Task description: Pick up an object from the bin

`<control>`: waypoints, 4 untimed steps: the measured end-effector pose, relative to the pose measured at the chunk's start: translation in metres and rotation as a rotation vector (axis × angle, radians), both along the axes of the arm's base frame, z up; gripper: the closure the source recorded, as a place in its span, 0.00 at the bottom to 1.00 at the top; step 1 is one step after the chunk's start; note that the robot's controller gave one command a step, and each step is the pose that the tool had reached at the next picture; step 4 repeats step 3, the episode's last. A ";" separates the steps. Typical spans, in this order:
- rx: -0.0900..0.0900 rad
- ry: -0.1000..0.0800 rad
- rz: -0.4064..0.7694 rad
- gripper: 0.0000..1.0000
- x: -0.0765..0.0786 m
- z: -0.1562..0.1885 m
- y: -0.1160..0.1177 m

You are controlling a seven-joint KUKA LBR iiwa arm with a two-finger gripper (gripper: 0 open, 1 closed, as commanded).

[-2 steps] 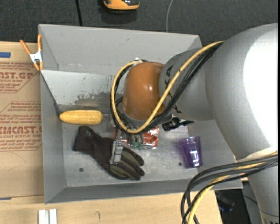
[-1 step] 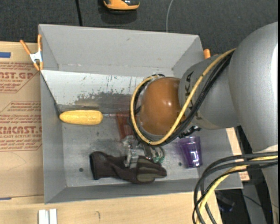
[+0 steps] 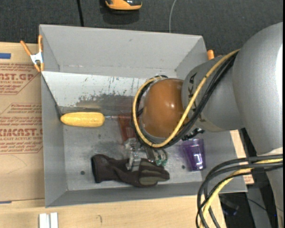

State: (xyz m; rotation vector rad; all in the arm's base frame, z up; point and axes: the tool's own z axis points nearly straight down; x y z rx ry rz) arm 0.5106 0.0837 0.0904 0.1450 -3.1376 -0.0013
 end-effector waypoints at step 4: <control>0.000 -0.004 0.018 1.00 0.039 0.190 0.024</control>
Offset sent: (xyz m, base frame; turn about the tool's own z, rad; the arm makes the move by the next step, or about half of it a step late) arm 0.0000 0.0000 0.0000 0.0000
